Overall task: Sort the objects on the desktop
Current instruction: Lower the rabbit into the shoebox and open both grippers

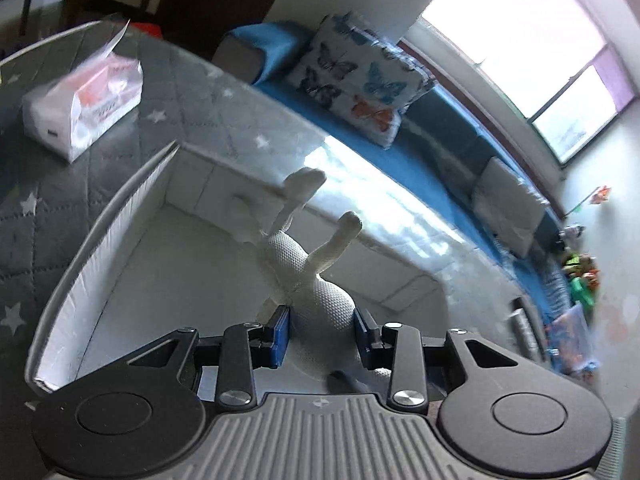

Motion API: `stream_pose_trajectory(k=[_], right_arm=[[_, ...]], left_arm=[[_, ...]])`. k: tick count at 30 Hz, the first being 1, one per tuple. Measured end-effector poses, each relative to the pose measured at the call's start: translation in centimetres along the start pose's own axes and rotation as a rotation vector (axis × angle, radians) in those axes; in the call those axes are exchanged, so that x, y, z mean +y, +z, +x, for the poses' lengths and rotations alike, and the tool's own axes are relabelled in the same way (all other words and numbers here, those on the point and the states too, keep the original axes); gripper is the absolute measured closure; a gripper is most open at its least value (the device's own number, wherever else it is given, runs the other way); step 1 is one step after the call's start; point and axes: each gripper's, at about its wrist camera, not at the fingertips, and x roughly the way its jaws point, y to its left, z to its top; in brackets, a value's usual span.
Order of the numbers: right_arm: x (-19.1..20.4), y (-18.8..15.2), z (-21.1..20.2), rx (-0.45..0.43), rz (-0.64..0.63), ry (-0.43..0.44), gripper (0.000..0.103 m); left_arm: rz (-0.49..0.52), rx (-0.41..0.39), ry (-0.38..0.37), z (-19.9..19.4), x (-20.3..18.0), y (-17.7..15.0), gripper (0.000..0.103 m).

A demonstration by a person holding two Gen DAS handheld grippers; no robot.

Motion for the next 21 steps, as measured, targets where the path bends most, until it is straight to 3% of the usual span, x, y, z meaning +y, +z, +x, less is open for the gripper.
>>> stream_pose_trajectory(k=[1, 9, 21], right_arm=[[-0.1, -0.3, 0.2, 0.008, 0.005, -0.007, 0.054], [-1.1, -2.5, 0.0, 0.032, 0.041, -0.012, 0.054], [-1.5, -3.4, -0.1, 0.021, 0.079, 0.026, 0.053]], left_arm=[[-0.004, 0.006, 0.006, 0.5, 0.2, -0.1, 0.066], [0.076, 0.055, 0.076, 3.2, -0.9, -1.5, 0.060], [0.098, 0.045, 0.070, 0.8, -1.5, -1.9, 0.059]])
